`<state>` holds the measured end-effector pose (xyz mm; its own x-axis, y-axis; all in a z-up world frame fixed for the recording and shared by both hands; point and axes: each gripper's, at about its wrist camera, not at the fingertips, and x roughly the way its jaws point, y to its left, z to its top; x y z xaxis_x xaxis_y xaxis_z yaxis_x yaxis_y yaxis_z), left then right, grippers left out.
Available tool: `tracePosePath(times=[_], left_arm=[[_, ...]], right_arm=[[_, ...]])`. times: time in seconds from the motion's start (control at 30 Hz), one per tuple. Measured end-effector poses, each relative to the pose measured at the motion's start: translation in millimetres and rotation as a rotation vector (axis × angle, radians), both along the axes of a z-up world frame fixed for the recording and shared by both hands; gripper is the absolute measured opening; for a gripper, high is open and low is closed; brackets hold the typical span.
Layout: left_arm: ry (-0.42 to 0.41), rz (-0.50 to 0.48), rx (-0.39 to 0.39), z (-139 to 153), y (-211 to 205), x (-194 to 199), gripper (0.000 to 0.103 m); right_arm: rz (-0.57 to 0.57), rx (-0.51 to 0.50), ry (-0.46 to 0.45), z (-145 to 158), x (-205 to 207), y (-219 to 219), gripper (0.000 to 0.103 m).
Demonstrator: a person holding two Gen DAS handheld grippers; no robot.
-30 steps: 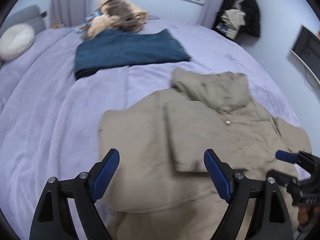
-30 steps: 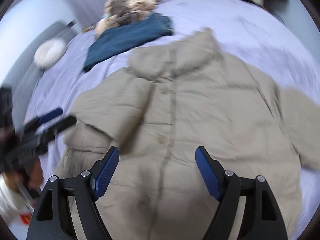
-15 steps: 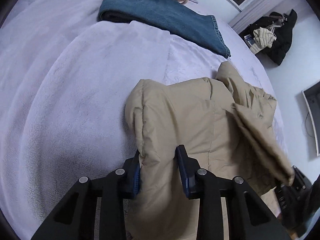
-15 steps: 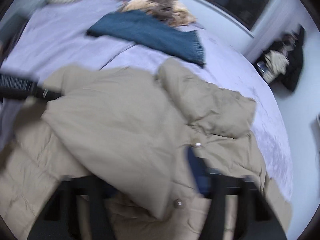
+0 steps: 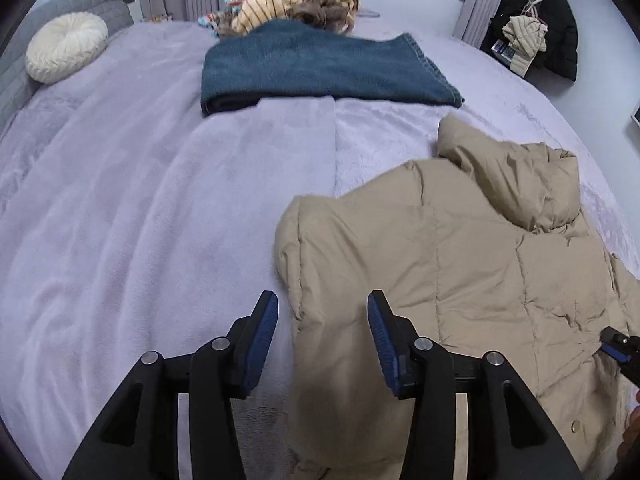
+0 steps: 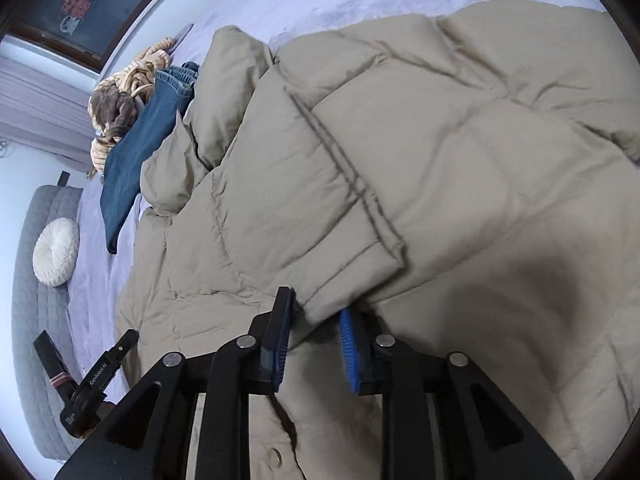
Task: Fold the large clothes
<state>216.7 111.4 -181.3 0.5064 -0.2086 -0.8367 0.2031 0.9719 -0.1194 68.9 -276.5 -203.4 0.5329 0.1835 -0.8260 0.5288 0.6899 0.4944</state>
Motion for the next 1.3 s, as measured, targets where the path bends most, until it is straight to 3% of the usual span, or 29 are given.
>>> tracePosePath(times=[0.1,0.2,0.3,0.4,0.43,0.6,0.67,0.83,1.3], left_arm=[[-0.047,-0.015,-0.026,22.7,8.9,-2.3,0.049],[-0.023,-0.028,-0.038,20.8,3.5,-1.3,0.048],[0.027,-0.021,0.028,-5.5,-12.9,-5.7,0.049],[0.064,0.005,0.088,-36.2,-21.3,-12.3,0.049],[0.064,0.006,0.087,-41.8,-21.2,-12.7,0.049],[0.058,0.008,0.156,-35.1,-25.2,-8.6,0.058],[0.053,0.006,0.172,-25.3,-27.0,-10.9,0.058],[0.032,-0.04,0.149,3.7,-45.5,-31.6,0.058],[0.102,-0.239,0.074,26.3,-186.2,-83.4,0.058]], right_arm=[[0.026,-0.125,-0.084,36.6,-5.0,-5.3,0.027],[0.133,-0.209,-0.136,55.0,14.2,2.1,0.027],[0.258,-0.236,-0.105,40.6,43.4,20.3,0.026],[0.305,-0.261,0.03,3.6,56.3,26.7,0.025],[0.305,-0.252,0.073,-9.9,55.9,25.4,0.02],[0.273,-0.191,0.059,-8.0,34.2,2.7,0.016],[0.244,-0.162,0.058,1.4,20.6,-9.1,0.023],[0.149,-0.07,0.024,16.2,-22.0,-46.2,0.031],[-0.037,0.066,-0.007,16.1,-91.9,-121.5,0.05]])
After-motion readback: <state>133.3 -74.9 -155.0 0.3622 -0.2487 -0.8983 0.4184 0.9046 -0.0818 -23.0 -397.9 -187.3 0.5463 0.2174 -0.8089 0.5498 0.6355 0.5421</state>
